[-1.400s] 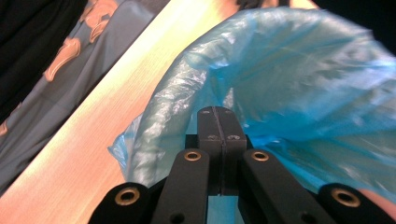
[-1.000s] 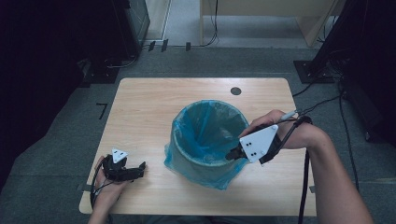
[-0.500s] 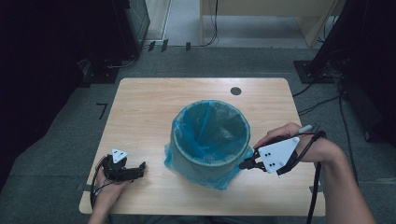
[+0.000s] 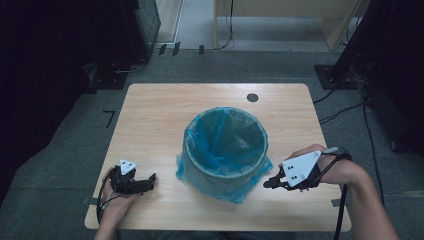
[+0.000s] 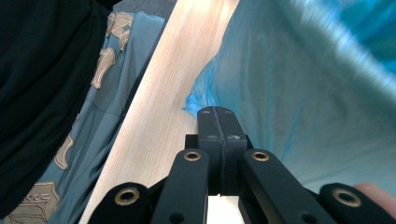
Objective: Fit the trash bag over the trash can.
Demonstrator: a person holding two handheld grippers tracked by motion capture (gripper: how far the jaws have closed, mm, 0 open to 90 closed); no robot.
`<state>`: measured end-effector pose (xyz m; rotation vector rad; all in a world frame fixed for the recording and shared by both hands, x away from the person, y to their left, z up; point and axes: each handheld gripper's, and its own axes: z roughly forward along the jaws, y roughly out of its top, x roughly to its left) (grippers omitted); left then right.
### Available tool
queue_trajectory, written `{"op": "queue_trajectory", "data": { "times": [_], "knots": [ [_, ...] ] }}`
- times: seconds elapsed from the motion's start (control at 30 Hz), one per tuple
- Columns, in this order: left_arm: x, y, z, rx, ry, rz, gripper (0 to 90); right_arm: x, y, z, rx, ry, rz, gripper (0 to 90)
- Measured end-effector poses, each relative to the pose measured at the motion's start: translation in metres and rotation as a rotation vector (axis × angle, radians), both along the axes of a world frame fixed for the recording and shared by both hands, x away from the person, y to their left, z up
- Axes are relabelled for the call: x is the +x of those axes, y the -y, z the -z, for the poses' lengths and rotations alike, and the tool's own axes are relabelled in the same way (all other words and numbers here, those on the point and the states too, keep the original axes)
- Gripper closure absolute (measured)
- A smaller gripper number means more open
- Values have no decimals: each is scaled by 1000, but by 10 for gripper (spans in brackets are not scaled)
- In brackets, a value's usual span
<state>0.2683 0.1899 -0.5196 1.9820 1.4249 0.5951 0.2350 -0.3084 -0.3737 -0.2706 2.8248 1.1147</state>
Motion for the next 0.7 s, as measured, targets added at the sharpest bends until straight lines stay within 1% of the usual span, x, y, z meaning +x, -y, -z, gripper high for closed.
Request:
{"op": "queue_trajectory", "data": {
  "times": [0.1,0.2,0.27,0.33,0.37,0.4,0.43,0.47,0.5,0.57,0.6,0.63,0.7],
  "knots": [
    [0,0,0,0,0,0,0,1,4,8,10,-11,21,900],
    [0,0,0,1,1,0,0,0,8,19,13,-21,31,836],
    [0,0,0,0,0,0,0,1,9,25,14,-17,48,742],
    [0,0,0,0,0,0,0,1,12,32,19,-25,85,676],
    [0,0,0,0,0,0,0,1,13,35,24,-28,99,618],
    [0,0,0,0,0,0,0,1,13,35,24,-28,99,618],
    [0,0,0,0,0,0,0,0,16,41,47,-18,179,472],
    [0,0,0,1,0,0,0,0,17,43,55,-6,221,435],
    [0,0,0,0,0,0,0,1,18,46,71,-5,285,423],
    [0,0,0,0,0,0,0,4,21,50,85,-45,399,376],
    [0,0,0,0,1,1,0,6,23,53,87,-48,443,347],
    [0,0,0,0,-1,1,0,7,24,57,84,-56,480,321],
    [0,0,0,0,0,1,0,8,26,64,75,-72,533,246]
  ]
}}
